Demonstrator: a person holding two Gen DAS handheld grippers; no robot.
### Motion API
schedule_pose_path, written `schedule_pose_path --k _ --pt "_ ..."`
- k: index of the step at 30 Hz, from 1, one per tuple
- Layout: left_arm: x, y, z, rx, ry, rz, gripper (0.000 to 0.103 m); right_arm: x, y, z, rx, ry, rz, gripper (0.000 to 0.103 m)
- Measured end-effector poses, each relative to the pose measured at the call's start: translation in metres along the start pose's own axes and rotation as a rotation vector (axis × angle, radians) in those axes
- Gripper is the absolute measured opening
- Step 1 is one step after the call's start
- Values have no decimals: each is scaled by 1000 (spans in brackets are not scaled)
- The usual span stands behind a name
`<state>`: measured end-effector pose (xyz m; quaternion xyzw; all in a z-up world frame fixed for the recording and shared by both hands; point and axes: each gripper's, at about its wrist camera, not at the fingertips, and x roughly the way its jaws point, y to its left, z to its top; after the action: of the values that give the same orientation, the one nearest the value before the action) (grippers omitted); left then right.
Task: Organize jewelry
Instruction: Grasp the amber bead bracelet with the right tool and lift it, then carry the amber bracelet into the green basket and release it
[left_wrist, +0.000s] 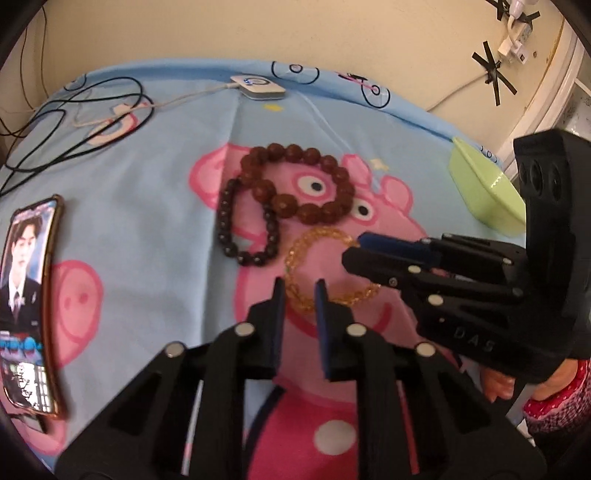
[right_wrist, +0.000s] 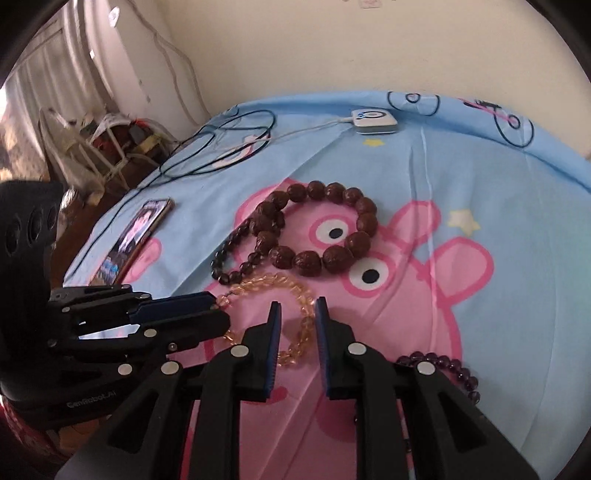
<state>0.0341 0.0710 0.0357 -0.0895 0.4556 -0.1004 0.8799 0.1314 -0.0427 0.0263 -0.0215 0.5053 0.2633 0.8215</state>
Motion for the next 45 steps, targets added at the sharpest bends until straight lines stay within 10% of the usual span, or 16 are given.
schedule_pose_path --k 10,23,31,35,45 --pt "-3 -45 18 41 12 -147 7 -62 -34 -24 131 -159 30 0" --pt "29 -201 106 298 -23 -314 7 -186 -137 -36 296 -471 -189 0" --pt "89 -278 139 396 46 -336 7 -213 -200 -54 411 -511 -287 0" --pt "111 -272 138 356 98 -267 11 -207 -219 -64 480 -522 -352 0" --pt "50 -151 98 246 -21 -151 11 -194 -205 -76 551 -563 -182 0"
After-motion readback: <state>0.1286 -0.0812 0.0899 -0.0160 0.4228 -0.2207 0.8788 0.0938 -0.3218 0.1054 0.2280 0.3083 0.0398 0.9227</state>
